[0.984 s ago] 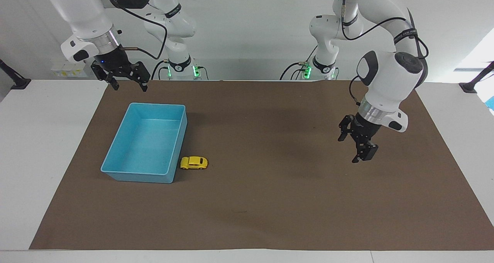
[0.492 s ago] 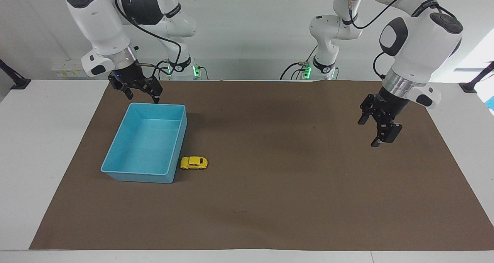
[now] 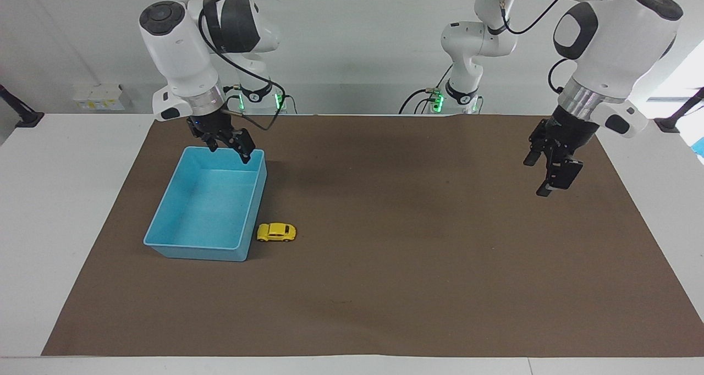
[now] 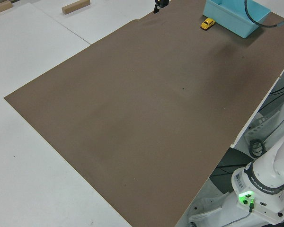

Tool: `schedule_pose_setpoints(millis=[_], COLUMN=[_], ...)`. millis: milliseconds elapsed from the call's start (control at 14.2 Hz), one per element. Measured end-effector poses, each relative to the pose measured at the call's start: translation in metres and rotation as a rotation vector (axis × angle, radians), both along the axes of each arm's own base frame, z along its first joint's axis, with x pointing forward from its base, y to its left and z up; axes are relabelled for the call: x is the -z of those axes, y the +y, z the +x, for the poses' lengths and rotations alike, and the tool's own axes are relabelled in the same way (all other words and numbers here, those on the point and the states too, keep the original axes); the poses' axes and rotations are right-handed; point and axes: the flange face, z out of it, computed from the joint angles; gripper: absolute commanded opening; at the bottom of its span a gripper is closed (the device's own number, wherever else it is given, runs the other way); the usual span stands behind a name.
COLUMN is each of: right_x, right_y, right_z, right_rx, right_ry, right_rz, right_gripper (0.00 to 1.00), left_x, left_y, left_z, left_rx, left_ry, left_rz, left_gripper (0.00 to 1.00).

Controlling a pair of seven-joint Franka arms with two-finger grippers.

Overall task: Wind up and store yellow beetle car
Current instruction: 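Lower the right gripper over the car beside the blue box, then close the right gripper on the yellow car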

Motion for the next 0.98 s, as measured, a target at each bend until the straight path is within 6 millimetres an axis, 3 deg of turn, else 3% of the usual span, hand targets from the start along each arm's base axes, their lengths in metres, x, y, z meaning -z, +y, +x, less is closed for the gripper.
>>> schedule_pose_setpoints(millis=[141,422,703,984], right_x=[0.013,0.044,0.062,0.091], right_y=[0.013,0.026,0.027,0.048], right_z=[0.004,0.017,0.028,0.038], right_rx=[0.116,0.363,0.554,0.743], right_ry=[0.015,0.031,0.012,-0.006], right_rz=[-0.011,-0.019,-0.037,-0.048], right_gripper=[1.00,1.00,1.00,1.00], left_x=[-0.008,-0.021,-0.014,-0.006], left_y=[0.011,0.012,0.027,0.057], left_z=[-0.016,-0.034,-0.043,-0.052], left_rx=[0.148,0.435,0.687,0.982], left_ry=[0.040,0.038,0.035,0.000], left_rz=[0.029,0.063,0.086,0.111], left_gripper=[1.00,1.00,1.00,1.00])
